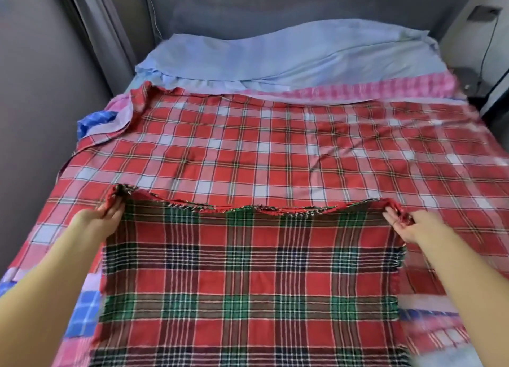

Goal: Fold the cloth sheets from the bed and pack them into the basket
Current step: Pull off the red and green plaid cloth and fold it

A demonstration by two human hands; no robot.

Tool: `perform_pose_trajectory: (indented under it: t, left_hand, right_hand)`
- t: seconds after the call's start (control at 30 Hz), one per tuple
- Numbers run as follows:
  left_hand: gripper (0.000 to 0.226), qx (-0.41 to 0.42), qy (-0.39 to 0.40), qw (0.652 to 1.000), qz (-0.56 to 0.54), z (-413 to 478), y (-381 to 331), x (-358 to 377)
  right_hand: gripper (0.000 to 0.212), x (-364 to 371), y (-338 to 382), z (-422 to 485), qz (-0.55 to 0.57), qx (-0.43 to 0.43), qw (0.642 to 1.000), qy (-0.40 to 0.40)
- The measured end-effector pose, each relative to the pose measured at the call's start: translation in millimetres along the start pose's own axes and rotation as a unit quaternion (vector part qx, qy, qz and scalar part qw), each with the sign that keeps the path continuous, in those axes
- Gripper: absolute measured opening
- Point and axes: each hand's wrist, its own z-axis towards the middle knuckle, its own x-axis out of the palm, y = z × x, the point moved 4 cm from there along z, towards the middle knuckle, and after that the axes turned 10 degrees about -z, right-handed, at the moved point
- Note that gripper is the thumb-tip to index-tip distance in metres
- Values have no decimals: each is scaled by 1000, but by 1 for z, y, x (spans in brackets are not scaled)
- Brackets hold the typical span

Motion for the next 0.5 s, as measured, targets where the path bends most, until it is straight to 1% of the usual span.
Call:
perform_pose_trajectory:
  t: [0.1, 0.13, 0.2, 0.27, 0.3, 0.33, 0.37, 0.4, 0.43, 0.47, 0.5]
  left_hand:
    - [33, 9, -8, 1000, 26, 58, 20, 15]
    - [32, 12, -13, 999, 42, 75, 27, 17]
    - [41, 22, -2, 997, 80, 105, 49, 15]
    - [45, 35, 22, 991, 126, 121, 68, 10]
    - [43, 50, 28, 983, 173, 120, 75, 8]
    - [38, 75, 31, 969, 232, 122, 81, 5]
    - [33, 109, 29, 947, 302, 120, 89, 0]
    - [36, 165, 22, 913, 372, 117, 95, -5]
    - [48, 225, 17, 876, 427, 113, 98, -11]
    - [60, 267, 12, 833, 484, 107, 106, -15]
    - [66, 290, 12, 772, 566, 97, 120, -21]
  right_hand:
    - [40, 25, -14, 51, -53, 0, 998, -26]
    - [38, 31, -21, 67, -69, -2, 997, -20]
    - [37, 36, -38, 104, -137, -23, 990, -1]
    - [34, 33, -55, 132, -218, -45, 974, 28]
    - [30, 26, -61, 136, -273, -61, 960, 16]
    - [32, 14, -67, 142, -335, -87, 938, -28]
    - [33, -2, -73, 138, -413, -119, 898, -95]
    - [31, -17, -80, 133, -482, -158, 847, -160]
    - [26, -31, -88, 120, -525, -188, 804, -207]
    - [18, -47, -99, 109, -553, -203, 775, -228]
    - [11, -60, -115, 93, -569, -203, 766, -219]
